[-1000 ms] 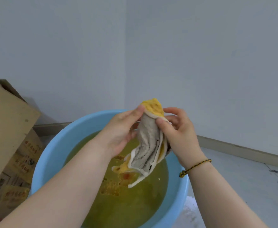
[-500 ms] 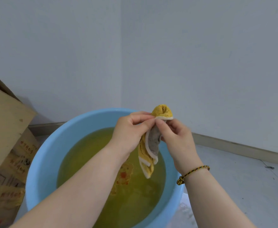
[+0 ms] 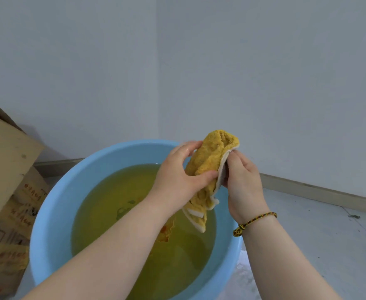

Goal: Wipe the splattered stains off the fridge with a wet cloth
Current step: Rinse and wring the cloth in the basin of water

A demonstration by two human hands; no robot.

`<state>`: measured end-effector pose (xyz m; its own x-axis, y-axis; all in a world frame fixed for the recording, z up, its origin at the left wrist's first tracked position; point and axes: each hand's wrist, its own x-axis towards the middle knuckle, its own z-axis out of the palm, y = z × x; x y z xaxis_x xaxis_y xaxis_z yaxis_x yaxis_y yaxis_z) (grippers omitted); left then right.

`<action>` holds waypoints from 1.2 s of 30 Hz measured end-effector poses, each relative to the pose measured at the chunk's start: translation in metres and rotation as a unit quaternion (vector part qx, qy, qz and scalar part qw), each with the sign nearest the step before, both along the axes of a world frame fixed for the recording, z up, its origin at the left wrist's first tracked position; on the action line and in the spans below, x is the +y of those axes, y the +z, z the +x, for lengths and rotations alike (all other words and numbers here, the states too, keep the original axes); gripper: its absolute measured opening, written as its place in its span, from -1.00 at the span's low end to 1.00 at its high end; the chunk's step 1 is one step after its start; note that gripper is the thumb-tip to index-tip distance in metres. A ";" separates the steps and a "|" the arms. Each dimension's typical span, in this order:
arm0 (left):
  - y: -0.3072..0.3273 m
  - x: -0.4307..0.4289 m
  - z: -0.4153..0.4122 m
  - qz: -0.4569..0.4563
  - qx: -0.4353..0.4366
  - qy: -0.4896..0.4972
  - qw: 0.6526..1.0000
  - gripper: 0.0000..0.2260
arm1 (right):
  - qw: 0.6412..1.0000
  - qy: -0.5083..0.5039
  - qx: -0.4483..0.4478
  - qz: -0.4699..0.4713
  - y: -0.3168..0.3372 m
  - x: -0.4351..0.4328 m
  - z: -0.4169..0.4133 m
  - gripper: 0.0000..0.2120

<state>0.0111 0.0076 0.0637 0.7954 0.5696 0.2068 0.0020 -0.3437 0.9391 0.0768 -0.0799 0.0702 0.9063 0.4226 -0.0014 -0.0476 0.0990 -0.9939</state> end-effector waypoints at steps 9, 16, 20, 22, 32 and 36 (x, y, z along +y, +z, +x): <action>-0.002 -0.007 0.013 -0.227 -0.038 0.059 0.971 -0.84 | 0.983 -0.131 -0.122 -0.052 0.004 -0.019 0.028 -0.59; 0.003 -0.026 0.043 -0.374 -0.027 0.019 0.927 -0.86 | 0.992 -0.090 0.081 -0.034 0.009 -0.053 0.055 -0.63; -0.032 -0.033 0.054 -0.356 0.066 0.044 0.931 -0.90 | 0.973 -0.069 0.214 -0.050 -0.020 -0.070 0.059 -0.71; -0.044 -0.034 0.054 -0.360 0.112 0.048 0.925 -0.87 | 0.967 -0.045 0.244 -0.057 -0.040 -0.071 0.059 -0.66; -0.075 -0.038 0.045 -0.075 0.200 0.033 0.976 -0.50 | 0.964 -0.025 0.228 -0.136 -0.083 -0.064 0.057 -0.61; -0.072 -0.037 0.040 0.072 0.101 0.048 0.991 -0.89 | 0.956 -0.113 0.123 -0.239 -0.095 -0.066 0.059 -0.50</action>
<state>0.0509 -0.0299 -0.0082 0.7728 0.6206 0.1327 0.2240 -0.4625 0.8579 0.1359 -0.1459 -0.0246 0.9218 0.1129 -0.3708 -0.3176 -0.3281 -0.8896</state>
